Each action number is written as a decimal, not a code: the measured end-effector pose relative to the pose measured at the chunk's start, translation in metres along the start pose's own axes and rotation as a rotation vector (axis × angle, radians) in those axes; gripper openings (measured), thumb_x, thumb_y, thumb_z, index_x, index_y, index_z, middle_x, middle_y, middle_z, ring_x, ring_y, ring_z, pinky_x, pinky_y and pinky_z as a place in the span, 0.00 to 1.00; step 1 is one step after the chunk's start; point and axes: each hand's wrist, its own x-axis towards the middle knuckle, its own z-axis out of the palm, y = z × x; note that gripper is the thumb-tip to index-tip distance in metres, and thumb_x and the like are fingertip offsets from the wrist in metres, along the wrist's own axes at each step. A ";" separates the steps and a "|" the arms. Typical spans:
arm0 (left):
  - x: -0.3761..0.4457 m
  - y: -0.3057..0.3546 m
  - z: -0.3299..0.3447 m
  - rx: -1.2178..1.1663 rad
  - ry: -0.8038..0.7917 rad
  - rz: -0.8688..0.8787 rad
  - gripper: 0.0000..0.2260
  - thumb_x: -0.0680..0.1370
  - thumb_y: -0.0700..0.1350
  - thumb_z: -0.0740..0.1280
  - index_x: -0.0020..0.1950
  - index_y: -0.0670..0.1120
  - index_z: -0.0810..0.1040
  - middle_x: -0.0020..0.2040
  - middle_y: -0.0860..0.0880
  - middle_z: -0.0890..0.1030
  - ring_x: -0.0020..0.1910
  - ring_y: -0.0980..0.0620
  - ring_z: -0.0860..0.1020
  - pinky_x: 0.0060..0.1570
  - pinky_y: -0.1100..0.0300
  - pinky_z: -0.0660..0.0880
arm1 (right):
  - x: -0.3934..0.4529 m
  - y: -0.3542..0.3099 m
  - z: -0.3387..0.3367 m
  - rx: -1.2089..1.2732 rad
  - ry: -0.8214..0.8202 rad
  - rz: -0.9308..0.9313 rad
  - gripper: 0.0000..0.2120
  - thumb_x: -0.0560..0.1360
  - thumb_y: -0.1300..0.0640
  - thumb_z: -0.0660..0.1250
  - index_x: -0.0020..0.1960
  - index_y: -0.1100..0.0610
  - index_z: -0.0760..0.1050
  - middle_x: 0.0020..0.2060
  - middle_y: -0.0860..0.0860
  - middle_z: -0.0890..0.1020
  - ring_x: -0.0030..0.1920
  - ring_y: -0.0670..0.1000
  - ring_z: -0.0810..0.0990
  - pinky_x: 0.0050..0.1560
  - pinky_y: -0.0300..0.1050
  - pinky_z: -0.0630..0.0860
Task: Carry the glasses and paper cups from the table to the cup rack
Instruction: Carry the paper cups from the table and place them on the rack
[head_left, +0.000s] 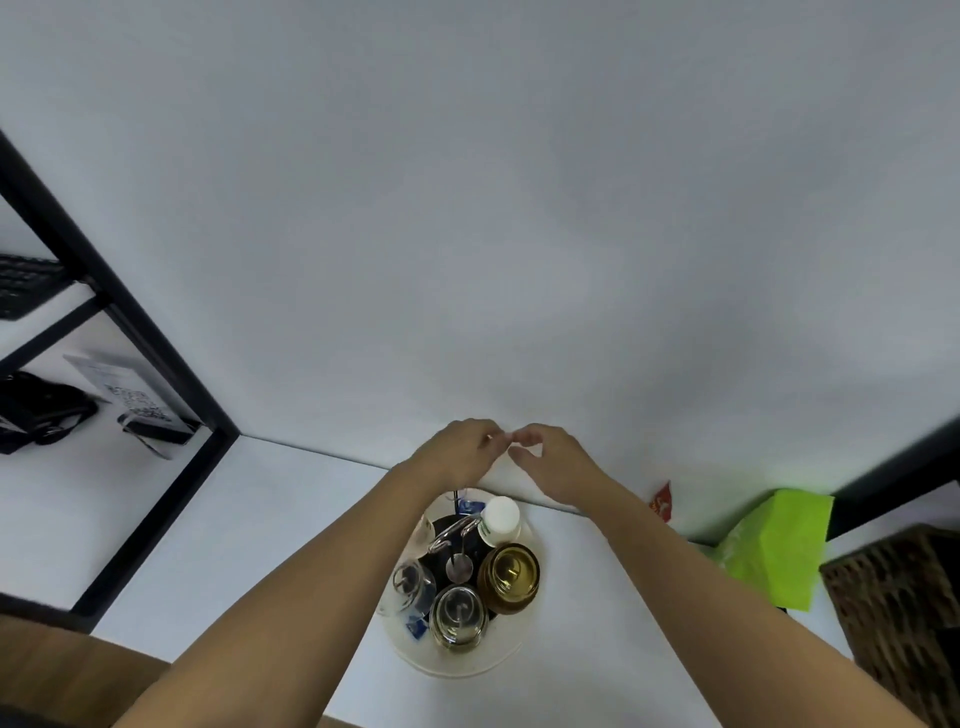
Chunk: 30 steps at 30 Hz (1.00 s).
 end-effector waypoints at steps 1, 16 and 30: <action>-0.002 0.009 -0.013 0.000 0.031 0.029 0.18 0.85 0.57 0.58 0.62 0.48 0.81 0.53 0.50 0.82 0.51 0.49 0.79 0.54 0.52 0.76 | -0.001 -0.012 -0.011 0.001 0.021 -0.038 0.14 0.81 0.52 0.64 0.65 0.54 0.77 0.62 0.49 0.80 0.61 0.47 0.77 0.58 0.39 0.67; -0.087 0.152 -0.176 -0.039 0.655 0.480 0.29 0.77 0.70 0.60 0.76 0.73 0.55 0.72 0.64 0.73 0.63 0.64 0.76 0.58 0.59 0.75 | -0.072 -0.183 -0.166 -0.005 0.394 -0.536 0.29 0.77 0.37 0.65 0.75 0.40 0.63 0.70 0.39 0.70 0.63 0.42 0.75 0.60 0.41 0.72; -0.170 0.156 -0.168 0.015 0.867 0.338 0.31 0.75 0.75 0.58 0.75 0.74 0.52 0.75 0.72 0.63 0.64 0.66 0.74 0.60 0.51 0.78 | -0.116 -0.202 -0.155 0.064 0.253 -0.717 0.31 0.73 0.29 0.64 0.72 0.29 0.57 0.70 0.26 0.61 0.64 0.35 0.71 0.59 0.44 0.77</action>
